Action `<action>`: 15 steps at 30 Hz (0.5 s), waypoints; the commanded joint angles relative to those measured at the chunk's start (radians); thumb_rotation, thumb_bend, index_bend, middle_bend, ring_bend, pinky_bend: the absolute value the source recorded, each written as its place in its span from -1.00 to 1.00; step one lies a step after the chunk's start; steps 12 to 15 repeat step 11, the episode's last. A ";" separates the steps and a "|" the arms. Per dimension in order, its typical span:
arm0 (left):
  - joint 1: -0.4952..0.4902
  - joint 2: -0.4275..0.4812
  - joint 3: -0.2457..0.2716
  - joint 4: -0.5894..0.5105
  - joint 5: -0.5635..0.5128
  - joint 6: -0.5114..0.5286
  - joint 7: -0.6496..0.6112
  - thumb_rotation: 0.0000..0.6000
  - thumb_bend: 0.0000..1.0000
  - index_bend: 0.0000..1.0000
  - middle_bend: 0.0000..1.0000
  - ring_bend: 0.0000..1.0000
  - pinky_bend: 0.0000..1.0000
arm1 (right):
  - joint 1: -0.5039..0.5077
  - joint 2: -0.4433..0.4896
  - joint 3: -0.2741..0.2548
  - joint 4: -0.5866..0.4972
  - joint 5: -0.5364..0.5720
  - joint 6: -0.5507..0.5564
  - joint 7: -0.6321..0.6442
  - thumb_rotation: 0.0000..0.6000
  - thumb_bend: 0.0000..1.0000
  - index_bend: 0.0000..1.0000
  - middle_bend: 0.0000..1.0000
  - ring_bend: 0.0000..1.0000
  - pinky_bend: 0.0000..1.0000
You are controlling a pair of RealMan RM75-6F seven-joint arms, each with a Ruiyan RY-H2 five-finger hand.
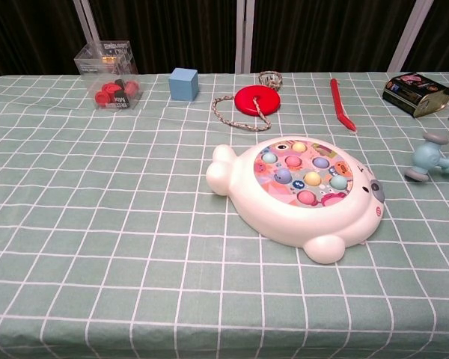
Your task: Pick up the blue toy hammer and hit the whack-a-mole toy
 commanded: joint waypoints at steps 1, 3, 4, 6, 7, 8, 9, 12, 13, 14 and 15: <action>0.001 0.000 -0.005 0.000 -0.008 0.001 -0.002 1.00 -1.00 -0.62 -0.65 -0.74 -0.79 | -0.104 0.074 -0.010 -0.084 -0.046 0.160 0.004 1.00 -0.01 -1.00 -0.69 -0.89 -0.65; 0.001 -0.002 -0.010 0.000 -0.016 0.001 -0.004 1.00 -1.00 -0.62 -0.65 -0.74 -0.79 | -0.158 0.094 -0.024 -0.119 -0.076 0.251 -0.005 1.00 -0.01 -1.00 -0.69 -0.90 -0.66; 0.001 -0.003 -0.012 0.000 -0.019 0.001 -0.005 1.00 -1.00 -0.62 -0.65 -0.74 -0.79 | -0.182 0.100 -0.031 -0.132 -0.091 0.289 -0.004 1.00 -0.01 -1.00 -0.69 -0.90 -0.67; 0.001 -0.003 -0.015 0.000 -0.024 0.000 -0.010 1.00 -1.00 -0.62 -0.65 -0.74 -0.79 | -0.233 0.110 -0.050 -0.154 -0.125 0.366 -0.005 1.00 -0.01 -1.00 -0.70 -0.91 -0.68; 0.000 -0.004 -0.016 0.000 -0.025 0.000 -0.011 1.00 -1.00 -0.62 -0.65 -0.74 -0.79 | -0.252 0.111 -0.055 -0.158 -0.139 0.397 -0.009 1.00 -0.01 -1.00 -0.70 -0.91 -0.68; 0.000 -0.005 -0.018 0.001 -0.028 0.001 -0.010 1.00 -1.00 -0.62 -0.65 -0.74 -0.79 | -0.276 0.110 -0.062 -0.161 -0.154 0.433 -0.014 1.00 -0.01 -1.00 -0.70 -0.91 -0.68; 0.001 -0.007 -0.019 0.001 -0.029 0.002 -0.010 1.00 -1.00 -0.62 -0.65 -0.74 -0.79 | -0.291 0.110 -0.066 -0.163 -0.164 0.455 -0.016 1.00 -0.01 -1.00 -0.70 -0.91 -0.69; 0.003 -0.012 -0.020 0.002 -0.030 0.006 -0.010 1.00 -1.00 -0.62 -0.65 -0.74 -0.79 | -0.321 0.108 -0.073 -0.166 -0.179 0.494 -0.020 1.00 -0.01 -1.00 -0.70 -0.91 -0.69; 0.003 -0.012 -0.020 0.002 -0.030 0.006 -0.010 1.00 -1.00 -0.62 -0.65 -0.74 -0.79 | -0.321 0.108 -0.073 -0.166 -0.179 0.494 -0.020 1.00 -0.01 -1.00 -0.70 -0.91 -0.69; 0.003 -0.012 -0.020 0.002 -0.030 0.006 -0.010 1.00 -1.00 -0.62 -0.65 -0.74 -0.79 | -0.321 0.108 -0.073 -0.166 -0.179 0.494 -0.020 1.00 -0.01 -1.00 -0.70 -0.91 -0.69; 0.003 -0.012 -0.020 0.002 -0.030 0.006 -0.010 1.00 -1.00 -0.62 -0.65 -0.74 -0.79 | -0.321 0.108 -0.073 -0.166 -0.179 0.494 -0.020 1.00 -0.01 -1.00 -0.70 -0.91 -0.69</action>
